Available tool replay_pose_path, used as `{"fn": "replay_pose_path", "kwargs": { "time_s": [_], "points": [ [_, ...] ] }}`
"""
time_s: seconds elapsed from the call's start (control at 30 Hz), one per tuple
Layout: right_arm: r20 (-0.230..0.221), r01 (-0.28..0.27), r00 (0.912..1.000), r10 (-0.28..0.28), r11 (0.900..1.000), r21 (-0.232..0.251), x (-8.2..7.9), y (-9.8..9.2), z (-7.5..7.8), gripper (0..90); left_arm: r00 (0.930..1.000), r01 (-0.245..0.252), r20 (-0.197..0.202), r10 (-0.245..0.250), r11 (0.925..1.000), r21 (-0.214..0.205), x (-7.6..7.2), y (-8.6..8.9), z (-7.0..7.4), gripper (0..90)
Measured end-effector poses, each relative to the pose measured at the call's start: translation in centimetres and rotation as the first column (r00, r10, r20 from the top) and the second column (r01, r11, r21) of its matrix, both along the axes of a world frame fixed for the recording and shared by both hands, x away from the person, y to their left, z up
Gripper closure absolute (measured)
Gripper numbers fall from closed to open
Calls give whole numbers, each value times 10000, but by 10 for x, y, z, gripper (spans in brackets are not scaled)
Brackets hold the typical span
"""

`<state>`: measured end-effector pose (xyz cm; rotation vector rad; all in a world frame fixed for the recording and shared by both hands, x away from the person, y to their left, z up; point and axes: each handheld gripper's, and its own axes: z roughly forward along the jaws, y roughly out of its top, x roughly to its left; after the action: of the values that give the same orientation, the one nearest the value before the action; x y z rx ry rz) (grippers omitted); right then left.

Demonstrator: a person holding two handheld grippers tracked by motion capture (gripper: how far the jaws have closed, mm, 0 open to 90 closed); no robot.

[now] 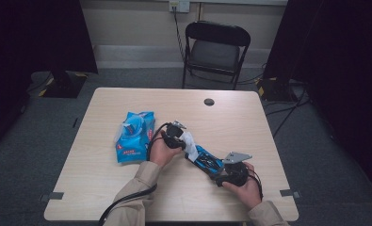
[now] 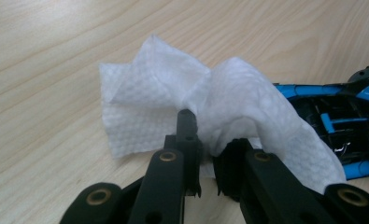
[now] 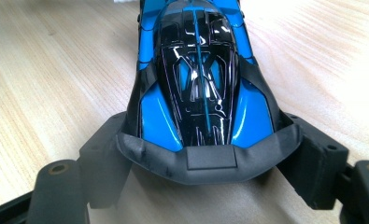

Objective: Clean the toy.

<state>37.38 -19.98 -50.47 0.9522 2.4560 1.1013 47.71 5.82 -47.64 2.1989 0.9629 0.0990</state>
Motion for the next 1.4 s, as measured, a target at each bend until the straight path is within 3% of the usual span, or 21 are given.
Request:
{"fn": "replay_pose_path", "kwargs": {
  "time_s": [0.07, 0.13, 0.3, 0.47, 0.73, 1.03, 1.4],
  "points": [
    [-2, 2, 10000, -2, 10000, -4, 0, 0, 0, 243, 9999, -98, -69, 100, 9994, 336, 0, 4, -3, 821],
    [-2, 3, 10000, -3, 10000, -6, 0, 0, 0, 243, 9996, -152, -239, 157, 9996, 221, 0, 9, -7, 821],
    [-3, 2, 10000, -2, 10000, 1, 0, 0, 0, 243, 9996, -211, -179, 212, 9998, 13, -2, 14, -2, 821],
    [-1, -1, 10000, 1, 10000, 3, 0, 0, 0, 244, 9999, 80, 107, -76, 9991, -427, -9, 16, 18, 821],
    [-1, -7, 10000, 7, 10000, -9, 0, 0, 0, 243, 9950, 931, 464, -890, 9911, -955, -25, -7, 38, 821],
    [8, -7, 10000, 7, 10000, -14, 0, 0, 0, 244, 9840, 1781, 267, -1761, 9757, -1277, -38, -40, 36, 821],
    [13, -16, 10000, 16, 10000, -8, 0, 0, 0, 244, 9635, 2670, 122, -2675, 9567, -1157, -48, -72, 32, 821]
  ]
}}
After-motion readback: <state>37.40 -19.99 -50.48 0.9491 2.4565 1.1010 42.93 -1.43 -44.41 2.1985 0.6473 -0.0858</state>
